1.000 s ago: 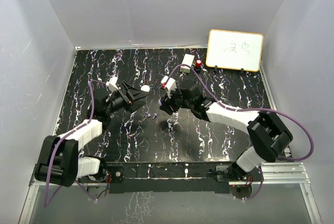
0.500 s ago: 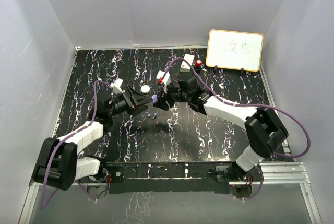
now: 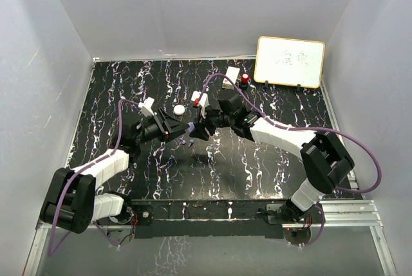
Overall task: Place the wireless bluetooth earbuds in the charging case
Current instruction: Pick up the charging case at the center of the board.
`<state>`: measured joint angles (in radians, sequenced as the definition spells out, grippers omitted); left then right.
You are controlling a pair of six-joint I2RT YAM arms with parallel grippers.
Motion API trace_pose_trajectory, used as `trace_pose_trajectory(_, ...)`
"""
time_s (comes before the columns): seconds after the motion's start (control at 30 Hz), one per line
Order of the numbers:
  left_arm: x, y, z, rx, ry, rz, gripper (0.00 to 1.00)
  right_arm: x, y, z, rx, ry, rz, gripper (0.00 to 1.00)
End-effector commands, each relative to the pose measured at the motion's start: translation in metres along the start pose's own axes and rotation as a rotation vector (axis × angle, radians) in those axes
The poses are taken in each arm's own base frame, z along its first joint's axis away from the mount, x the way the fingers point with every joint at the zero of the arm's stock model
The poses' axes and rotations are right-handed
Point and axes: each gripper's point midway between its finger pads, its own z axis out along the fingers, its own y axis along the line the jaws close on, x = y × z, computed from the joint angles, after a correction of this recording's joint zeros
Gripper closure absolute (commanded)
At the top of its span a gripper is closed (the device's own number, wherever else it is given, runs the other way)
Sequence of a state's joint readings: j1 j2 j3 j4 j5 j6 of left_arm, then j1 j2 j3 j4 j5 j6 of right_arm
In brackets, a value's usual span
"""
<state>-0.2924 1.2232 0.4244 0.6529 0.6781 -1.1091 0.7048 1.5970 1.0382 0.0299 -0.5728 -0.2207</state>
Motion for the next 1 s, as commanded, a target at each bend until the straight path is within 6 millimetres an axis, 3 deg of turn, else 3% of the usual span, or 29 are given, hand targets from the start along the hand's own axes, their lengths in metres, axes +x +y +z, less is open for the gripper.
trace_pose_trajectory(0.0,-0.002,-0.007,0.003,0.016,-0.006,0.043,0.45,-0.040,-0.002,-0.007,-0.004,-0.088,-0.077,0.93)
trace_pose_trajectory(0.67,0.003,-0.006,0.012,0.002,0.009,0.057,0.52,-0.043,0.003,-0.005,-0.047,-0.090,-0.079,0.94)
trace_pose_trajectory(0.97,0.001,-0.009,0.014,0.007,0.003,0.060,0.60,-0.041,0.004,-0.005,-0.054,-0.084,-0.078,0.94)
